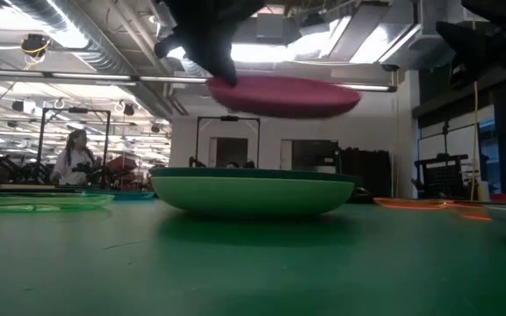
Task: Stack plastic plates
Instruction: Stack the pink plate on top of the dark green plate, then stack the gray plate on top of the the pink plate, then stack the bottom orange plate on top of the gray plate
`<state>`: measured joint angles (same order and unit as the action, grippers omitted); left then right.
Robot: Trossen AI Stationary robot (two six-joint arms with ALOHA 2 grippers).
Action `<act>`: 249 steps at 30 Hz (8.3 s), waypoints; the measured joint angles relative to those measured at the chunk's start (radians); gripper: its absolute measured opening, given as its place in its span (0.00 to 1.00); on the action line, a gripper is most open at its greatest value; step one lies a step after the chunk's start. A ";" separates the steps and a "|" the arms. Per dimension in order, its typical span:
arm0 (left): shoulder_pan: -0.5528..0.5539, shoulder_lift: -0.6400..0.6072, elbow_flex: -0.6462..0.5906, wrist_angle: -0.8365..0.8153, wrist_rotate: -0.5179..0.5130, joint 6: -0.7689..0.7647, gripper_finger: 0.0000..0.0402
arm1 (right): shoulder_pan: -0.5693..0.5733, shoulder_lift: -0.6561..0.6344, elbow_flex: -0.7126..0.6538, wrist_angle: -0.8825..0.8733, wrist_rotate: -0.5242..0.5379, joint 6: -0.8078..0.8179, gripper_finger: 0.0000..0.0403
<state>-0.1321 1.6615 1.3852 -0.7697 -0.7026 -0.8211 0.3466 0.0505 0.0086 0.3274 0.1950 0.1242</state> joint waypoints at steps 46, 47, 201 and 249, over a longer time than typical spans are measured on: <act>-0.297 -0.127 -0.301 0.298 -0.198 0.020 0.31 | 0.000 0.001 -0.001 -0.105 0.161 0.003 0.63; -0.332 -0.125 -0.302 0.309 -0.235 0.017 0.31 | 0.000 0.001 0.000 -0.105 0.161 0.003 0.63; -0.455 -0.119 -0.653 1.520 -0.010 0.666 0.31 | -0.479 1.628 0.923 -0.338 -0.143 -0.026 0.03; -0.367 -0.424 -0.652 1.170 0.035 0.746 0.31 | -0.033 1.257 0.572 -1.157 0.101 0.859 0.48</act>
<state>-0.4990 1.2373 0.7330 0.3999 -0.6673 -0.0753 0.3138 1.3073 0.5806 -0.8297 0.2960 0.9829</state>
